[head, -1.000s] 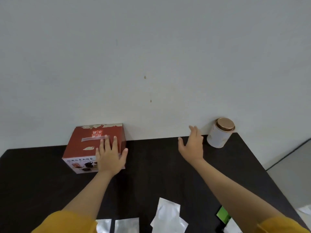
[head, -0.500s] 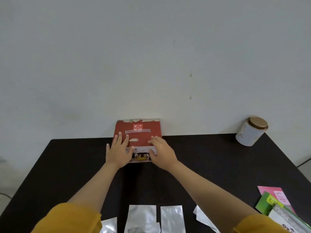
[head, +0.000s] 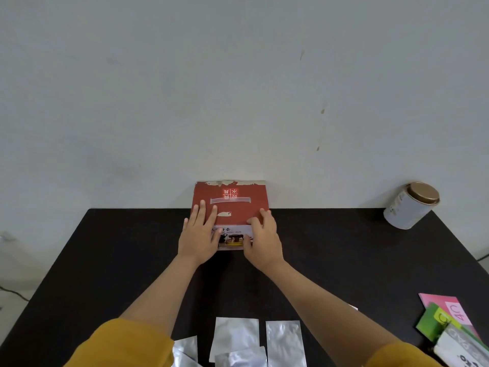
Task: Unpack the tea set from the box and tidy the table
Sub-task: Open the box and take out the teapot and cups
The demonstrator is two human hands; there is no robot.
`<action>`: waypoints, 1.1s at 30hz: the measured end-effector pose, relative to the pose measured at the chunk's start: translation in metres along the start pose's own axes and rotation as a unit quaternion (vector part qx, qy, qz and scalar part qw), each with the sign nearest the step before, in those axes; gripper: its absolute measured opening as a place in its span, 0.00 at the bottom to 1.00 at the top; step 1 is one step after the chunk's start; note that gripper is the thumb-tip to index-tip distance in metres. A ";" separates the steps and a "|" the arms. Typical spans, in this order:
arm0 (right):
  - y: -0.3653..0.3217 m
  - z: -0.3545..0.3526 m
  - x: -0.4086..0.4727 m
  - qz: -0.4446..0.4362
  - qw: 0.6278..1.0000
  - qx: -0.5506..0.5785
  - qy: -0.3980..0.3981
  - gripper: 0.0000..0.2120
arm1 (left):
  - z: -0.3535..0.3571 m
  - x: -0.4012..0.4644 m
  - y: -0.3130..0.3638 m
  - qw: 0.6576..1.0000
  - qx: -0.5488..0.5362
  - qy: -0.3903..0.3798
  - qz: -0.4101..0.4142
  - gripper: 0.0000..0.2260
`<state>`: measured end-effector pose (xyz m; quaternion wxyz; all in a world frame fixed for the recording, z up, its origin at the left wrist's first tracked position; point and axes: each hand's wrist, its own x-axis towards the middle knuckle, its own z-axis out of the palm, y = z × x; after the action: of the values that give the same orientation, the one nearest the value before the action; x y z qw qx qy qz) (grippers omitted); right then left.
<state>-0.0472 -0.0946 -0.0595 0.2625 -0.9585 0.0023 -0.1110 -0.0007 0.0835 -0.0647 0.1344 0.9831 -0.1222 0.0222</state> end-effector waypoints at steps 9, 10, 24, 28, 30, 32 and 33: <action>0.025 -0.014 0.021 0.038 0.994 0.104 0.021 0.24 | 0.015 -0.007 0.012 0.982 -0.152 0.062 -0.097 0.30; 0.027 -0.015 0.024 0.048 0.992 0.113 -0.001 0.29 | 0.013 -0.006 0.016 0.973 -0.188 0.061 -0.118 0.30; 0.022 -0.041 0.087 0.234 0.917 0.305 -0.105 0.31 | -0.014 0.023 0.004 0.924 -0.309 0.013 -0.223 0.49; 0.013 -0.032 0.095 0.253 0.898 0.318 -0.168 0.28 | -0.010 0.021 0.000 0.916 -0.346 0.002 -0.202 0.50; 0.008 -0.028 0.089 0.250 0.900 0.323 -0.150 0.26 | -0.011 0.021 -0.003 0.916 -0.353 -0.003 -0.191 0.51; 0.007 -0.025 0.084 0.248 0.906 0.318 -0.127 0.25 | -0.014 0.023 -0.009 0.921 -0.344 -0.025 -0.184 0.53; 0.009 -0.024 0.082 0.246 0.909 0.313 -0.125 0.25 | -0.015 0.024 -0.013 0.922 -0.339 -0.043 -0.181 0.53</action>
<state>0.0280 -0.1195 -0.0260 0.5664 -0.8022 0.1700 0.0825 0.0252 0.0944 -0.0519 0.4557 0.8843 0.0521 -0.0876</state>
